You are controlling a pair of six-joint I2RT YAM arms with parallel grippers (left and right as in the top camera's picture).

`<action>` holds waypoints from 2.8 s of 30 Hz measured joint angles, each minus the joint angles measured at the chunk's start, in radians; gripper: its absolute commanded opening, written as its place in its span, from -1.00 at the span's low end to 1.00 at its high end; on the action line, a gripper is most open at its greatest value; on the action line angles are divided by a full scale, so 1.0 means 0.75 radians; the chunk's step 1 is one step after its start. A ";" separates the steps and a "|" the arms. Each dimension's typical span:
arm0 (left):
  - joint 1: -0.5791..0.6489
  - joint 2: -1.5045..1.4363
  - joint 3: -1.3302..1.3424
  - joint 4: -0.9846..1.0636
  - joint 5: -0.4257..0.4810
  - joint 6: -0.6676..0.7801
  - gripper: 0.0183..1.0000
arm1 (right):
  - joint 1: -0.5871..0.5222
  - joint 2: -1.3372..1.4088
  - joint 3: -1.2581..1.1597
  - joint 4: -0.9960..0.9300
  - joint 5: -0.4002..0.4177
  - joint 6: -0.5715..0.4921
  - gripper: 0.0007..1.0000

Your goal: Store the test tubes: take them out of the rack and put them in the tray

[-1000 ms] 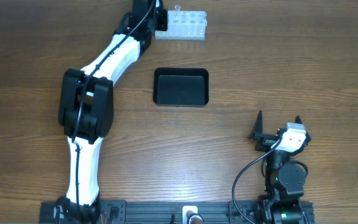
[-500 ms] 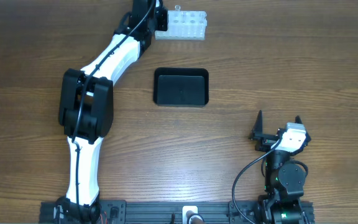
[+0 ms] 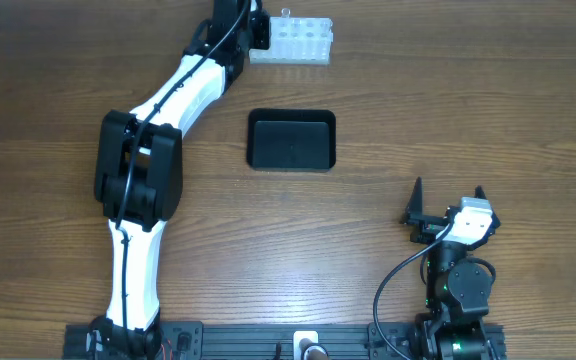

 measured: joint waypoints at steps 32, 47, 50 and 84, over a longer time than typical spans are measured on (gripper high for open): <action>-0.267 -0.714 -0.174 -0.808 -0.190 -0.214 -0.85 | 0.000 0.000 0.000 0.000 0.000 0.000 0.98; -0.319 -0.555 -0.439 -0.794 -0.227 -0.476 -0.83 | 0.000 0.000 0.000 0.000 0.000 0.000 0.99; -0.336 -0.531 -0.439 -0.804 -0.227 -0.480 -0.82 | 0.000 0.000 0.000 0.000 0.000 -0.001 0.98; -0.327 -0.387 -0.439 -0.785 -0.268 -0.481 -0.45 | 0.000 0.000 0.000 0.000 0.000 0.000 0.98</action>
